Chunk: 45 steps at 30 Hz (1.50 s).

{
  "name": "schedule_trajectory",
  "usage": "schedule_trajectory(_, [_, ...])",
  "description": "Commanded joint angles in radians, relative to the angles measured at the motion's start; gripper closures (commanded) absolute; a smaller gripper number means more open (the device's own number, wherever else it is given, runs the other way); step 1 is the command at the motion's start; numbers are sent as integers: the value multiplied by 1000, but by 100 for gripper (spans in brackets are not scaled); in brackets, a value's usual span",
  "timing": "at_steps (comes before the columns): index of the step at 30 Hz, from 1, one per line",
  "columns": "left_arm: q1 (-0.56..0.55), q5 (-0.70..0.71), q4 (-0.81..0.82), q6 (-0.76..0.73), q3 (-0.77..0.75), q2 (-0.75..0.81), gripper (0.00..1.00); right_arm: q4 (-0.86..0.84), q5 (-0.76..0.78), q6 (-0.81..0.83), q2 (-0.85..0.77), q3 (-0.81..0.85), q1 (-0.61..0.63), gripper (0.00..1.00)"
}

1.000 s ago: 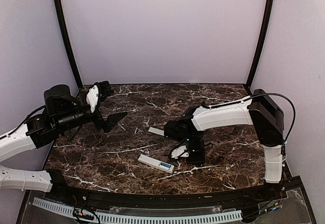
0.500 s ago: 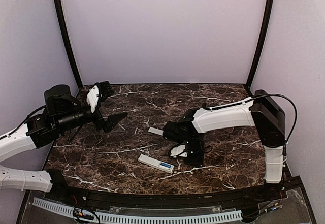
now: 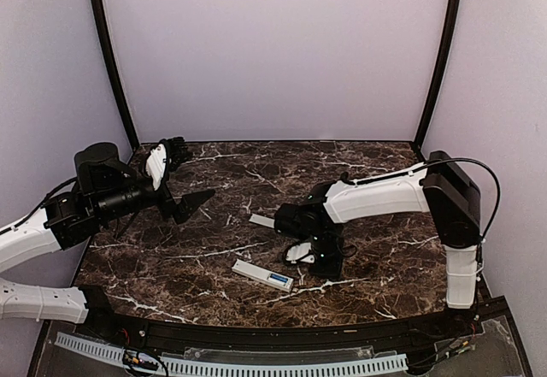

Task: Load the batteries into the remote control
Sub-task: Pick up the battery at the center of the board, then place the battery in the battery compartment.

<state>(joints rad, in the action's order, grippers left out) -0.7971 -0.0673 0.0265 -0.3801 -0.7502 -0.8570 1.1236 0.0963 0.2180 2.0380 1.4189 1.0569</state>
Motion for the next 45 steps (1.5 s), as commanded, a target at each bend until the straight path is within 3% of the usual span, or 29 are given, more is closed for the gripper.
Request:
schedule_trajectory(1, [-7,-11,-19,12,11,-1,5,-195,-49,-64,62,-26,-1,100])
schedule_trajectory(5, [-6,-15,-15,18,12,-5,5,-254,-87,-124,-34,21,-10,100])
schedule_trajectory(8, [-7,-14,-14,18,13,-10,5,-426,-179,-189,-128,22,-7,100])
schedule_trajectory(13, [-7,-6,-4,15,22,-25,5,-763,-256,-295,-230,-108,21,100])
schedule_trajectory(18, [-5,-2,9,14,27,-59,3,-876,-283,-309,-218,-174,57,100])
schedule_trajectory(45, [-5,18,29,-9,35,-98,1,-773,-194,-259,-183,-238,116,100])
